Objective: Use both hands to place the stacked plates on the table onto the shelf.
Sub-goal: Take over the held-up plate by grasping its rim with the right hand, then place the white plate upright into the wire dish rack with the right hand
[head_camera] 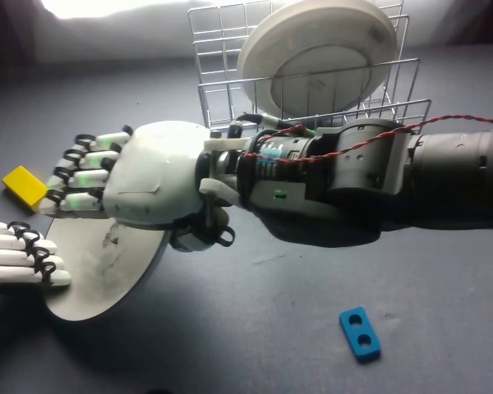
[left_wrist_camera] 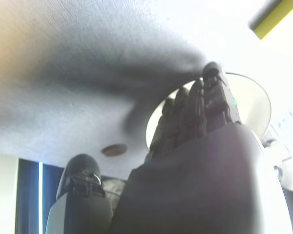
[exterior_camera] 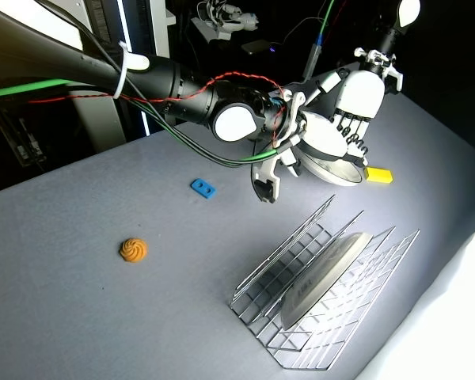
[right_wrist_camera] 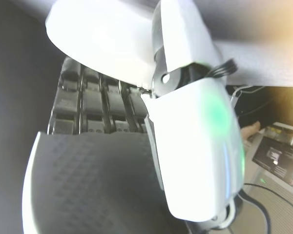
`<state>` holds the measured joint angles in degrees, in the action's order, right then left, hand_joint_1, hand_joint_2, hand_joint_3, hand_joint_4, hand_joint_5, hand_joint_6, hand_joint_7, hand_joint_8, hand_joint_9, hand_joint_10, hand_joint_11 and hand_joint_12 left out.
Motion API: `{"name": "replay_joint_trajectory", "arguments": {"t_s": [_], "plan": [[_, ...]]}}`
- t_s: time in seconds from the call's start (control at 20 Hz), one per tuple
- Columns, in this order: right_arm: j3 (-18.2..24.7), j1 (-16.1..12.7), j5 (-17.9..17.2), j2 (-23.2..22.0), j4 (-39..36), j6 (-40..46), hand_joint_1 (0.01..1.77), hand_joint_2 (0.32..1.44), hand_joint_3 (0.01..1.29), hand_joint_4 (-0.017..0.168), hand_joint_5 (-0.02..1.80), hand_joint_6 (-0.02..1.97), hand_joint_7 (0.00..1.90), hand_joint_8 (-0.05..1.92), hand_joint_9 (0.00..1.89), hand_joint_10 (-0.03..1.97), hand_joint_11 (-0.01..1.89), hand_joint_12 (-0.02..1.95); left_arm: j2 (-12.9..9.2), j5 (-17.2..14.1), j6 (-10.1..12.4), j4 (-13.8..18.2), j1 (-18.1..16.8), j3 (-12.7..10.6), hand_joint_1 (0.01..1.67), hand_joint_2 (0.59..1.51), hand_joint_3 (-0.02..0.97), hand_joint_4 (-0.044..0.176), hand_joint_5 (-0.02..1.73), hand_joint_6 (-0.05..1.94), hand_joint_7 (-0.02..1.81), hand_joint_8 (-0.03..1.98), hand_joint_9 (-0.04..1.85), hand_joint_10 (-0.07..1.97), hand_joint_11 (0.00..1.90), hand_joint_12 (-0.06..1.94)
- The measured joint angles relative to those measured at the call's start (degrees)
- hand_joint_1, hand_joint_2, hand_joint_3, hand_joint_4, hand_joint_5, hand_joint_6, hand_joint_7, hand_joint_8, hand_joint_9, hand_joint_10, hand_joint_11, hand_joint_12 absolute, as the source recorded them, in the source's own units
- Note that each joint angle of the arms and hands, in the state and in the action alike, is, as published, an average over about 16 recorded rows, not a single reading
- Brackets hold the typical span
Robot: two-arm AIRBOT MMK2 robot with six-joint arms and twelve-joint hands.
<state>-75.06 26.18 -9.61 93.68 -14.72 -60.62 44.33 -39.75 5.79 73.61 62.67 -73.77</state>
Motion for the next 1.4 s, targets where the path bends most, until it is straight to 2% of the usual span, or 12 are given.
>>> {"name": "replay_joint_trajectory", "arguments": {"t_s": [0.3, 0.55, 0.75, 1.1, 1.4], "plan": [[-3.1, 1.64, -3.28, 3.02, 2.59, -4.9, 1.39, 0.98, 0.02, 0.002, 0.24, 0.05, 0.22, 0.02, 0.2, 0.03, 0.03, 0.59, 0.13, -0.02, 0.07, 0.13, -0.11, -0.17, 0.02, 1.125, 0.019, -0.003, 0.0, -0.01, 0.01, -0.01, -0.01, -0.03, 0.02, 0.01], [-4.82, 2.51, -5.62, 4.75, 5.14, -9.49, 1.38, 0.97, 0.02, 0.002, 0.48, 0.07, 0.48, 0.02, 0.47, 0.03, 0.17, 0.87, 0.17, -0.01, 0.14, 0.25, -0.23, -0.25, 0.02, 1.126, 0.02, -0.004, 0.0, -0.02, 0.01, -0.01, -0.01, -0.02, 0.02, 0.01], [-5.81, 2.82, -7.38, 5.65, 7.14, -12.81, 1.36, 0.96, 0.02, 0.0, 0.67, 0.24, 0.71, 0.15, 0.68, 0.26, 0.37, 1.06, 0.17, 0.0, 0.25, 0.24, -0.41, -0.31, 0.02, 1.126, 0.02, -0.006, 0.0, -0.02, 0.02, -0.01, 0.0, -0.01, 0.02, 0.01], [-6.12, 2.92, -10.35, 6.04, 11.56, -19.04, 1.31, 0.96, 0.02, -0.001, 0.87, 0.59, 0.98, 0.37, 1.01, 0.44, 0.77, 1.13, -0.38, 0.09, 0.65, 1.16, -2.9, -0.06, 0.02, 1.128, 0.019, -0.007, 0.01, -0.01, 0.04, 0.0, 0.01, 0.0, 0.02, 0.01], [-4.41, 2.92, -12.3, 5.2, 17.05, -25.67, 1.29, 0.97, 0.02, -0.001, 0.92, 0.83, 1.07, 0.58, 1.17, 0.51, 0.93, 1.15, -1.6, -0.07, 1.43, 2.8, -8.01, 0.38, 0.02, 1.129, 0.019, -0.002, 0.02, 0.0, 0.04, 0.01, 0.02, 0.01, 0.02, 0.01]]}}
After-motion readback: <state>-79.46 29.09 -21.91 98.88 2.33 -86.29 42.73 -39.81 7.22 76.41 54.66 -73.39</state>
